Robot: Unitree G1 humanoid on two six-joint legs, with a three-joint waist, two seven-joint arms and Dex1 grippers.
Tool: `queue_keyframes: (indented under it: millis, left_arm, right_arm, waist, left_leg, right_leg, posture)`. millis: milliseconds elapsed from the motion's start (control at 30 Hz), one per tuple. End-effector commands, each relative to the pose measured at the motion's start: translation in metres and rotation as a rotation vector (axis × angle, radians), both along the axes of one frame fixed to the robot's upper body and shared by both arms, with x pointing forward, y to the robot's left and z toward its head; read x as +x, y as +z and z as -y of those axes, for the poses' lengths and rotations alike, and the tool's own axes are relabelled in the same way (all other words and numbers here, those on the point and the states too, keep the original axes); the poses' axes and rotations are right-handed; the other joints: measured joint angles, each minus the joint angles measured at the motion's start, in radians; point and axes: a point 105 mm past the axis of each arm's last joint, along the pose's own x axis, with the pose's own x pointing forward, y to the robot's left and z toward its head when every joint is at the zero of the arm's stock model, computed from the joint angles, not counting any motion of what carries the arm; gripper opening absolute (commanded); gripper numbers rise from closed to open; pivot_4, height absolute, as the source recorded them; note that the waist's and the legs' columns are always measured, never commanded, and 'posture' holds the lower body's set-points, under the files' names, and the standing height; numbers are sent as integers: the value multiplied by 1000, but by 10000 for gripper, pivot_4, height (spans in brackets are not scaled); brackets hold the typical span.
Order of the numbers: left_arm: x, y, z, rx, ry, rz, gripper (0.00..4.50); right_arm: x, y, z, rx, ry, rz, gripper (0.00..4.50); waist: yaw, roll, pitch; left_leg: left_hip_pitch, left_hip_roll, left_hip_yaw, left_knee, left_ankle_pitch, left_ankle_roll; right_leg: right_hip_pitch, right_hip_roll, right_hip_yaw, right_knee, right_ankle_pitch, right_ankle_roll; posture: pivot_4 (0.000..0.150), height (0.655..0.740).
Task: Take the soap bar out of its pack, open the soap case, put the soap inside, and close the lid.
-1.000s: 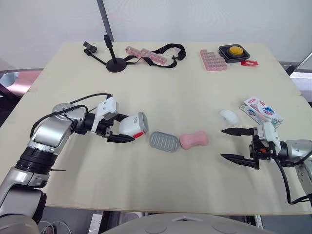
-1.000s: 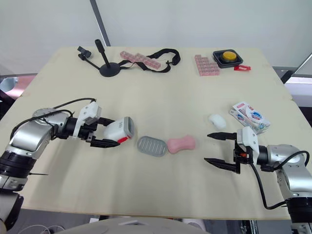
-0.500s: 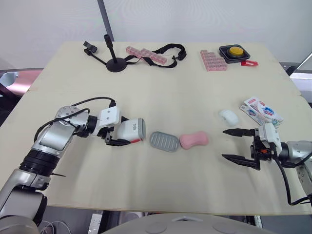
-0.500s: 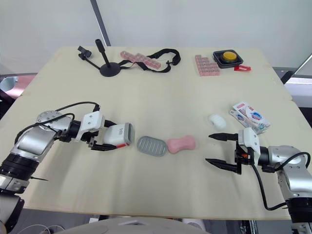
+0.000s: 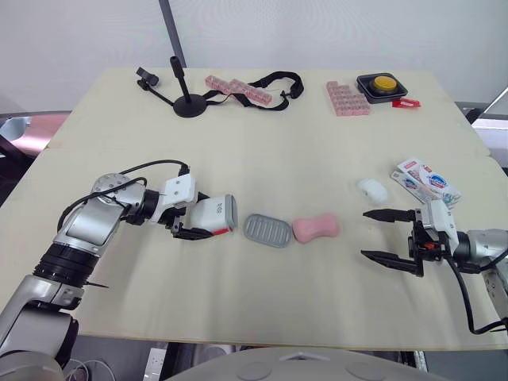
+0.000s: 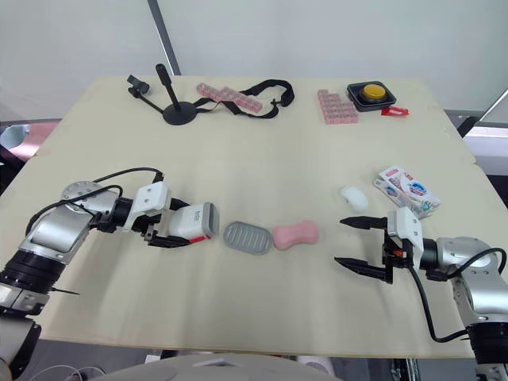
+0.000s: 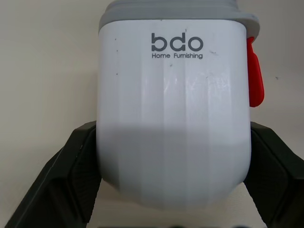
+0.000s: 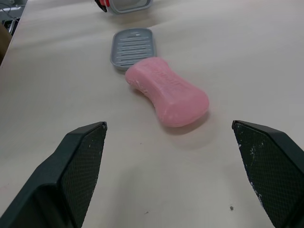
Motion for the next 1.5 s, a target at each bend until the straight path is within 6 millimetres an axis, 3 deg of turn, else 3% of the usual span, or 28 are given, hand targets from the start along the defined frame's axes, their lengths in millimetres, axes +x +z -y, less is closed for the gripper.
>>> queue_keyframes:
  millis: [33,500,600,767,967,1200,1500]
  left_arm:
    - [0,11,-1,0,-28,33,44961]
    - [5,11,-14,87,-73,78,44961]
    - [4,21,-15,53,-93,90,44961]
    - [-5,37,-15,-10,-134,108,44961]
    - [-32,56,-5,-164,-164,141,44961]
    - [-65,40,1,-312,-24,76,44961]
    - [-79,0,-29,-328,211,70,44961]
  right_arm:
    - [1,11,0,-11,5,34,45000]
    - [1,7,3,-10,2,26,45000]
    - [2,8,2,-12,12,34,45000]
    - [6,19,-4,-30,54,75,45000]
    - [9,32,-18,-103,145,133,45000]
    - [12,34,-43,-203,214,151,45000]
    - [20,28,-63,-253,227,177,45000]
  waist:
    - [0,0,0]
    - [-1,0,0]
    - [1,0,0]
    - [1,0,0]
    - [1,0,0]
    - [-1,-1,1]
    - [-6,-2,1]
  left_leg:
    - [1,0,0,0,0,0]
    - [3,0,0,0,0,0]
    - [3,0,0,0,0,0]
    - [3,0,0,0,0,0]
    - [2,0,0,0,0,0]
    - [1,1,0,0,0,-1]
    - [9,2,0,0,-1,-1]
  right_leg:
    - [0,0,0,0,0,0]
    - [1,0,0,0,0,0]
    - [1,0,0,0,0,0]
    - [1,0,0,1,0,0]
    - [1,0,-1,1,0,0]
    - [1,1,-1,-1,0,0]
    - [3,1,0,-2,0,0]
  posture:
    - [1500,7400]
    - [1500,7400]
    - [1500,7400]
    - [1500,7400]
    - [1500,7400]
    - [1500,7400]
    - [1500,7400]
